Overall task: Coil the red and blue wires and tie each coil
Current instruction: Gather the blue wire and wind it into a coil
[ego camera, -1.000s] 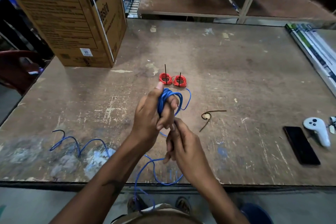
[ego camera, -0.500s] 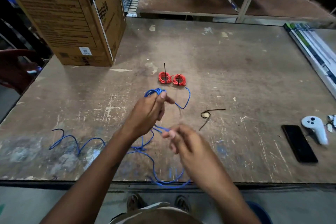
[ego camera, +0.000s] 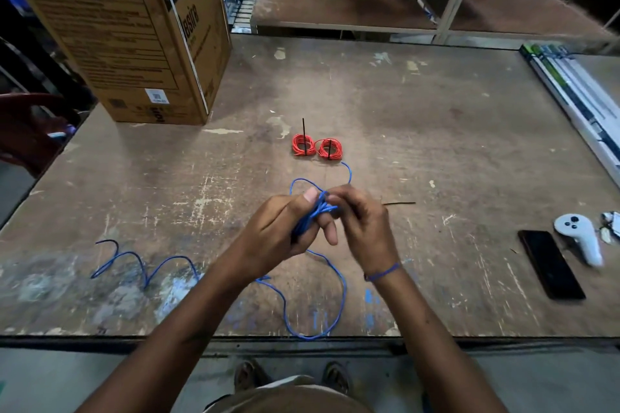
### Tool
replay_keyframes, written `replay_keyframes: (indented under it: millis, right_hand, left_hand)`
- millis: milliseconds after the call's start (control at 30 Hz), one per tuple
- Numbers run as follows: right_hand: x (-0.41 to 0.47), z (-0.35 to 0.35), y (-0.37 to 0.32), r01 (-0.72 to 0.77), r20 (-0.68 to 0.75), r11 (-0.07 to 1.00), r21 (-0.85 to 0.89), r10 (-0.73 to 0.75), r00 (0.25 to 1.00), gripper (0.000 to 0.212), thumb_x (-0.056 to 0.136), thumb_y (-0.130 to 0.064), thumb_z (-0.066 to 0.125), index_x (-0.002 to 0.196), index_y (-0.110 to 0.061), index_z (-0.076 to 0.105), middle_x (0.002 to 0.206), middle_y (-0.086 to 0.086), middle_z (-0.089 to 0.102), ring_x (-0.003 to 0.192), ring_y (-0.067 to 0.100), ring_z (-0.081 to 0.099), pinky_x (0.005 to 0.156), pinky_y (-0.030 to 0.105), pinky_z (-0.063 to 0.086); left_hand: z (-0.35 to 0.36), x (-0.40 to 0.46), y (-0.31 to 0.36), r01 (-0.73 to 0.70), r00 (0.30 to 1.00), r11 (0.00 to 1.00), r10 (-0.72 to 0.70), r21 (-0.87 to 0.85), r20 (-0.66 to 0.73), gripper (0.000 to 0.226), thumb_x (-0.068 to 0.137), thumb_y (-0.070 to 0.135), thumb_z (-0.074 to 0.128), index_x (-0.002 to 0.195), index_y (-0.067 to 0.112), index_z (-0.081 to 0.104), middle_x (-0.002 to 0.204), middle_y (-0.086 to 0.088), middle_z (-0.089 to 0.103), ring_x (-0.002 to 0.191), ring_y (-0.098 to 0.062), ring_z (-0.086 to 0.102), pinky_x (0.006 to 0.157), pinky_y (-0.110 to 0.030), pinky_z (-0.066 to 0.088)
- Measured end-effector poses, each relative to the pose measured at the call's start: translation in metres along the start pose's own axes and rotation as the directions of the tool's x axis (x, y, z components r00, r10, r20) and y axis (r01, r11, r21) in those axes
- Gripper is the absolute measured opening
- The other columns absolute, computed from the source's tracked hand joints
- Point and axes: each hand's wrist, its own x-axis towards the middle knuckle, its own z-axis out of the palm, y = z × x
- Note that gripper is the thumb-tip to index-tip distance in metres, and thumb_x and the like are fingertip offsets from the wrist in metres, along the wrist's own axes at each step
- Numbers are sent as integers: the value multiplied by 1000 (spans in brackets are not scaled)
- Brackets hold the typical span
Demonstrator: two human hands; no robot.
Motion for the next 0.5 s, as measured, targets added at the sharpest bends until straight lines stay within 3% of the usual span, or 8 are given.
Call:
replay_keyframes:
  millis: [100, 200, 267, 367, 433, 500]
  right_hand:
    - [-33, 24, -3, 33, 46, 993, -116, -28, 999, 36, 102, 3, 50, 115, -28, 63, 79, -12, 60, 71, 2, 57, 70, 20, 43]
    - [-63, 39, -26, -82, 161, 987, -140, 104, 982, 35, 110, -12, 45, 142, -26, 50, 72, -8, 62, 65, 11, 60, 68, 32, 48]
    - [-76, 44, -42, -124, 259, 952, -281, 200, 945, 38, 110, -18, 47, 145, -30, 40, 83, 0, 71, 76, 23, 66, 70, 42, 48]
    - [-79, 36, -69, -137, 365, 889, -437, 315, 876, 22, 111, -25, 45, 133, -27, 44, 106, 8, 74, 101, 36, 66, 75, 45, 36]
    - [-71, 23, -88, -109, 418, 860, -498, 348, 839, 17, 113, -31, 42, 128, -25, 48, 110, 9, 73, 104, 36, 64, 75, 44, 30]
    - [-64, 9, -99, -5, 464, 824, -567, 324, 825, 17, 113, -33, 42, 125, -27, 53, 107, 6, 74, 103, 34, 65, 78, 44, 36]
  left_hand:
    - [3, 5, 5, -45, 996, 974, 27, -221, -83, 70, 112, 42, 28, 81, -7, 67, 39, 4, 31, 39, -19, 29, 51, -31, 33]
    - [10, 14, 7, -110, 971, 886, -2, -451, -240, 70, 114, 38, 21, 84, -11, 62, 36, 9, 32, 37, -14, 25, 50, -33, 27]
    - [13, 22, 2, -140, 932, 861, -53, -489, -359, 72, 115, 36, 19, 91, -16, 62, 38, 8, 35, 37, -12, 28, 52, -35, 32]
    - [14, 27, -15, -108, 863, 968, -21, -225, -505, 68, 116, 41, 21, 105, 2, 76, 48, 2, 43, 50, -19, 43, 65, -41, 41]
    - [17, 26, -24, -61, 852, 997, 32, -38, -523, 60, 116, 40, 22, 115, 14, 76, 58, -2, 56, 62, -23, 54, 75, -41, 45]
    - [16, 23, -33, -30, 866, 995, 73, 94, -495, 54, 117, 38, 24, 119, 14, 73, 70, -4, 68, 70, -25, 63, 78, -38, 49]
